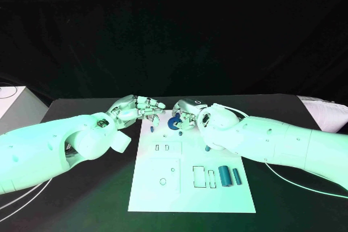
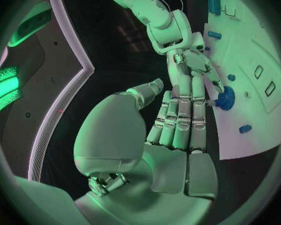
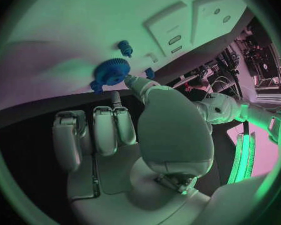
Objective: Assemble the parts on the task board
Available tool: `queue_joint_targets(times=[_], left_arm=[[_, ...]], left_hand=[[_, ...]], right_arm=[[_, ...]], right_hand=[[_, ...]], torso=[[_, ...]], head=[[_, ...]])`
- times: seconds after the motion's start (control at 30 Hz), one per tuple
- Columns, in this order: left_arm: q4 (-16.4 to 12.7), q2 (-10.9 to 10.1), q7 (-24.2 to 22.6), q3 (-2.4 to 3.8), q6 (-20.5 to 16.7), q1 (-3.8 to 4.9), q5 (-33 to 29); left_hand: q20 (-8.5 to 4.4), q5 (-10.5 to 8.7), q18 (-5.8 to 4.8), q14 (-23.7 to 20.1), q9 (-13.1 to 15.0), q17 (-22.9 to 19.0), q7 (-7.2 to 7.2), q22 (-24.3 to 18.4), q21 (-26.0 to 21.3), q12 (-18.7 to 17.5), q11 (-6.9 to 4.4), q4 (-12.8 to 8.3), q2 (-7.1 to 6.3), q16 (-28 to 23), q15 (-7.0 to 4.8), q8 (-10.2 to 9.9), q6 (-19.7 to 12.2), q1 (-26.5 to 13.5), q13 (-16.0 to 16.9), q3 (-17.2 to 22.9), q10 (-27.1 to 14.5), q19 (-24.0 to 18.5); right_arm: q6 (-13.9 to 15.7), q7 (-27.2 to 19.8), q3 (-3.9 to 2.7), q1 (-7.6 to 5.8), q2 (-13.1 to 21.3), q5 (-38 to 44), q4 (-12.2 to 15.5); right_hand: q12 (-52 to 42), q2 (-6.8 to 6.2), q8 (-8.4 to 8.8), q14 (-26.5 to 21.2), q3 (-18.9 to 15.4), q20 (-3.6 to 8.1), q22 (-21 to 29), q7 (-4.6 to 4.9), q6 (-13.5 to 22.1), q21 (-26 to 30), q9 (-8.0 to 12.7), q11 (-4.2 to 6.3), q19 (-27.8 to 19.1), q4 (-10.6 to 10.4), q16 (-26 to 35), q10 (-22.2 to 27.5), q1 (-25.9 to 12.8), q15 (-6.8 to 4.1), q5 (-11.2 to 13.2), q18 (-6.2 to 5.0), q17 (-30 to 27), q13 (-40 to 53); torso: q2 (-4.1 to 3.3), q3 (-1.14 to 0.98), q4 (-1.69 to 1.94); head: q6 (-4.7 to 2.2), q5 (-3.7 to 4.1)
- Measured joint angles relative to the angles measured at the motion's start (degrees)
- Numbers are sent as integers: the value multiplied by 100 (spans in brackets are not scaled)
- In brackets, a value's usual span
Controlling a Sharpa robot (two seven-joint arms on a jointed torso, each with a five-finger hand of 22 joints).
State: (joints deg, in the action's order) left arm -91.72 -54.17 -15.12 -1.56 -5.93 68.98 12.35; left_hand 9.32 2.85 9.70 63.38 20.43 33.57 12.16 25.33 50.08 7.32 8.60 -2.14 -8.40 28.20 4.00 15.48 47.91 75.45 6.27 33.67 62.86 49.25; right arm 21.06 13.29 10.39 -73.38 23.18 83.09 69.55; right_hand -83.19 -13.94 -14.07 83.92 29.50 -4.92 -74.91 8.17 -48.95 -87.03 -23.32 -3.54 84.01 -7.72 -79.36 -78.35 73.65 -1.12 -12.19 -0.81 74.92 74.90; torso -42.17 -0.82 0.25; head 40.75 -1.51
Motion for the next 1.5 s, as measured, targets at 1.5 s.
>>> queue_joint_targets(times=[1.5], left_arm=[[388, 111, -223, -14, 22, -3, -152]], left_hand=[[82, 0, -1, -218, 32, -47, 0, -149, -226, 0, 0, 0, 0, -302, 73, 0, 0, 0, -30, 0, 0, -166]], right_arm=[[353, -2758, -51, -367, 2376, -5281, 698]], right_hand=[[5462, 407, -297, -579, -128, -97, 4117, 146, -154, 6032, 333, -143, -1659, 1407, 5832, 1162, 401, 136, -258, -895, -3794, -6575]], torso=[[207, -25, -177]], head=[[-84, -18]])
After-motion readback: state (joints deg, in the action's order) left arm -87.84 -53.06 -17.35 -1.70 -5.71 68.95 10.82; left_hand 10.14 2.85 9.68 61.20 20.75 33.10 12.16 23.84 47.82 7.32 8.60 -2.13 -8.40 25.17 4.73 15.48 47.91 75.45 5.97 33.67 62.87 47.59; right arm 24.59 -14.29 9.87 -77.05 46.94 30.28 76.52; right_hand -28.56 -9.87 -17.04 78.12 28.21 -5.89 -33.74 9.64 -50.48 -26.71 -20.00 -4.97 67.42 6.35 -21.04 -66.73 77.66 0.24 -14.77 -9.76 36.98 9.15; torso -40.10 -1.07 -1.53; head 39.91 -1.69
